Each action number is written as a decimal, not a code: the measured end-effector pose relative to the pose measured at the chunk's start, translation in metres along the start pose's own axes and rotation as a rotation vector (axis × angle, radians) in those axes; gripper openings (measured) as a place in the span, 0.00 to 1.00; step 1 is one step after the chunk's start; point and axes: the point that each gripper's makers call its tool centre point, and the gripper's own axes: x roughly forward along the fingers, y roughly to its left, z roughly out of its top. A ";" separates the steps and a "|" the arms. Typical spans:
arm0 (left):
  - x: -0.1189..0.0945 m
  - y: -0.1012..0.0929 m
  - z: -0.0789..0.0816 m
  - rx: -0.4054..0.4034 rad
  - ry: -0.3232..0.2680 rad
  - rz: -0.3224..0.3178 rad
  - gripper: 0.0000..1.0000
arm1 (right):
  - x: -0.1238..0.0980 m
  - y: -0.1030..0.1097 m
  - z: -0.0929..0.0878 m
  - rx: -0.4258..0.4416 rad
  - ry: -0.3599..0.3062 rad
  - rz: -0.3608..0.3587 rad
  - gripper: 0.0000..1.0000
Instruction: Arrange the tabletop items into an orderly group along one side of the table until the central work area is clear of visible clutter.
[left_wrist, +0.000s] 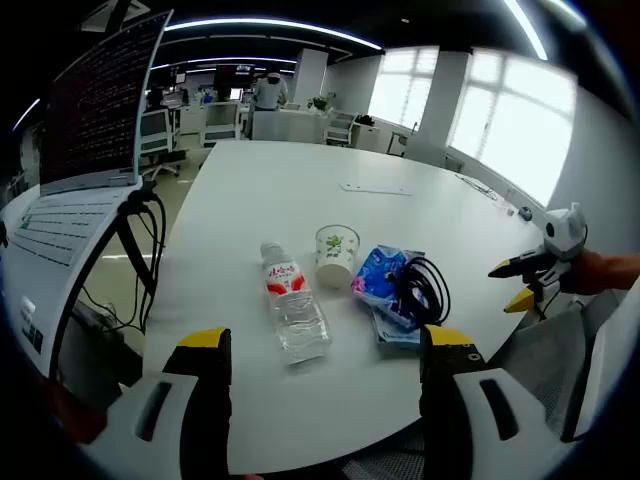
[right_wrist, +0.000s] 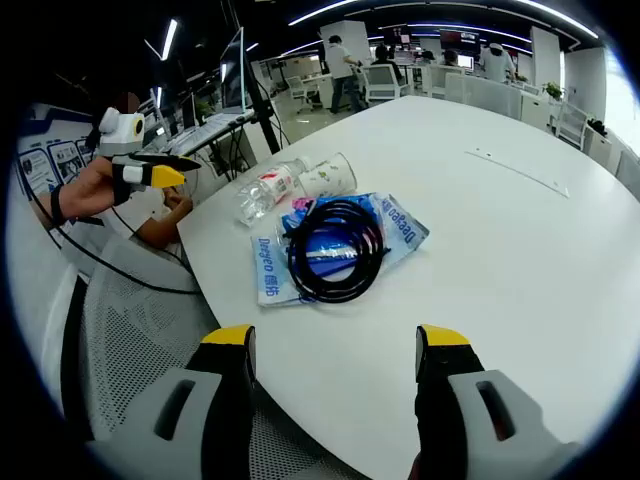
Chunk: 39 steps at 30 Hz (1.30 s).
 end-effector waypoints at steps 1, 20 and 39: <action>0.000 0.000 0.000 0.000 0.000 0.000 0.79 | 0.000 0.000 0.000 0.000 0.000 0.000 0.64; 0.001 -0.001 0.003 -0.003 -0.003 -0.003 0.78 | -0.001 -0.002 0.000 0.008 -0.006 -0.006 0.64; 0.002 -0.003 -0.004 -0.008 0.016 -0.015 0.78 | -0.003 -0.002 -0.007 0.022 -0.003 -0.011 0.64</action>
